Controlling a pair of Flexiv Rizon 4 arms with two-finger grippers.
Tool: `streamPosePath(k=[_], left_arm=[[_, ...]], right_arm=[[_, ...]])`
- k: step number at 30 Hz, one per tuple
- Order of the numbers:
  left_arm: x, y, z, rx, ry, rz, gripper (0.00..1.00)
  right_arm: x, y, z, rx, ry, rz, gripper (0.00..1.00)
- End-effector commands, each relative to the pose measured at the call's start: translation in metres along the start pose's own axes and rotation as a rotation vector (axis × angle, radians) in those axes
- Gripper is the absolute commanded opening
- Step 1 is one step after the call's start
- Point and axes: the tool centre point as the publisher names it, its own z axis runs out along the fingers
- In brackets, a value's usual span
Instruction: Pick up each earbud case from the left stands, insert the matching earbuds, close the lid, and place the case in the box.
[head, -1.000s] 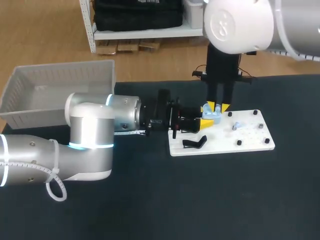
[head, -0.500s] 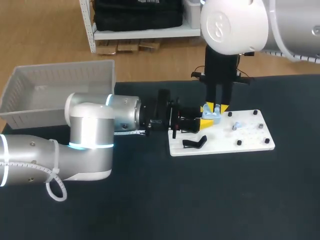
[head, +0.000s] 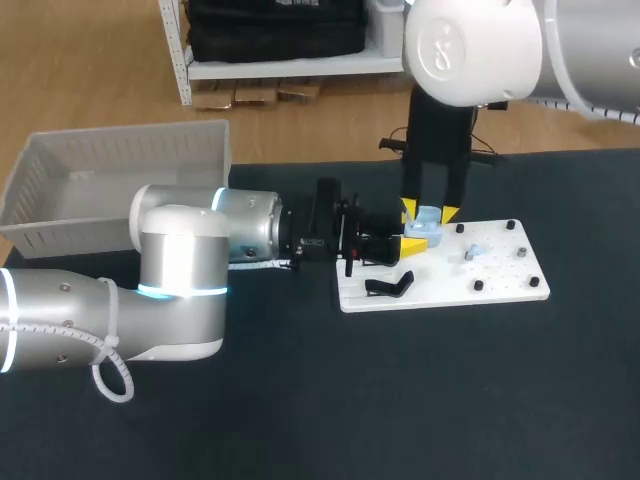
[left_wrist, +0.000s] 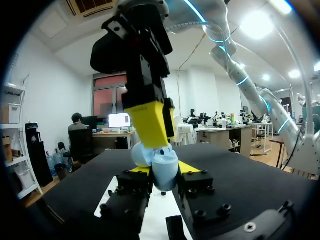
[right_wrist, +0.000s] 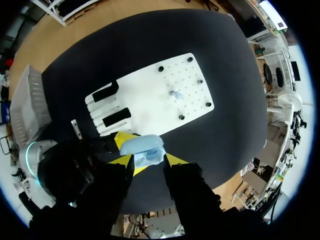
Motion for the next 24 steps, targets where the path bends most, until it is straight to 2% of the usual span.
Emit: streamPosePath(k=[1,5,7,10,16,24], left_arm=[[0.001,0.001,0.001,0.002,0.0,0.0,0.0],[-0.001,-0.001,-0.004,-0.001,0.001,0.002,0.0],[0.0,-0.003,-0.009,-0.008,0.003,0.001,0.0],[0.001,-0.006,-0.016,-0.021,0.009,-0.001,0.0],[0.004,-0.013,-0.028,-0.051,0.017,-0.008,0.0],[0.0,-0.021,-0.036,-0.065,0.008,0.012,0.0]], right_arm=[[0.011,-0.016,-0.014,-0.083,-0.011,-0.007,0.37],[0.015,-0.027,-0.031,-0.223,-0.017,-0.055,0.38],[0.013,-0.034,-0.038,-0.29,-0.051,-0.082,0.39],[0.003,-0.046,-0.042,-0.328,-0.107,-0.082,0.42],[-0.01,-0.058,-0.038,-0.348,-0.171,-0.09,0.44],[-0.02,-0.063,-0.01,-0.3,-0.21,-0.123,0.42]])
